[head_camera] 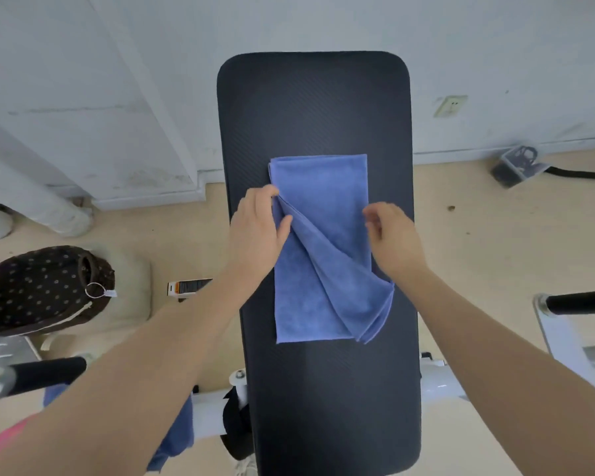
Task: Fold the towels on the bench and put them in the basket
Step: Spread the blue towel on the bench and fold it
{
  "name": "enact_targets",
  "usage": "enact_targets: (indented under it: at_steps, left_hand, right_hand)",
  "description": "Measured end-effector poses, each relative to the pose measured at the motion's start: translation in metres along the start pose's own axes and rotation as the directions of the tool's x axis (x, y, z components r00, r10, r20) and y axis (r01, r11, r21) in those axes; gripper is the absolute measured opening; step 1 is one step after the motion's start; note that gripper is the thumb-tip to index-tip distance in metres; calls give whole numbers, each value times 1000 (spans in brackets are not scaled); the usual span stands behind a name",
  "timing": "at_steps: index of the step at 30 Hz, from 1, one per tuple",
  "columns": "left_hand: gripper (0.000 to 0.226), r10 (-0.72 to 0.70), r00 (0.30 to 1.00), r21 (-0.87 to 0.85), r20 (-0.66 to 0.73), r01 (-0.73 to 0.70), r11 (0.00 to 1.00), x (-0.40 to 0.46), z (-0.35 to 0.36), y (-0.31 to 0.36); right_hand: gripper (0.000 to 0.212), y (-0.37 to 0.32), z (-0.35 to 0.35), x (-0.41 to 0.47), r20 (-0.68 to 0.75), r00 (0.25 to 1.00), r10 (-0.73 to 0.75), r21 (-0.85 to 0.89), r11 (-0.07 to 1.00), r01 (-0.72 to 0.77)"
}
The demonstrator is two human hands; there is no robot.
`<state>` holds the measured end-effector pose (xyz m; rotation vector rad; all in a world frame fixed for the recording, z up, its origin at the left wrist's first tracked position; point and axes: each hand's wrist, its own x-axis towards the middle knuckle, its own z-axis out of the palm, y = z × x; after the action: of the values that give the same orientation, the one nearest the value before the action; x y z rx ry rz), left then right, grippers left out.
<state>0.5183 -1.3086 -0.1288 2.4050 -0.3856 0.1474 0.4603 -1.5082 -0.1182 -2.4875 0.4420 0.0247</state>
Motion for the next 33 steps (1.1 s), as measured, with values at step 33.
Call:
enact_targets:
  at_steps: [33]
  left_hand:
    - [9,-541,782,-192,310,609,770,-118,37,1]
  right_hand:
    - [49,38,57,-102,359,930,-82,-81,990,118]
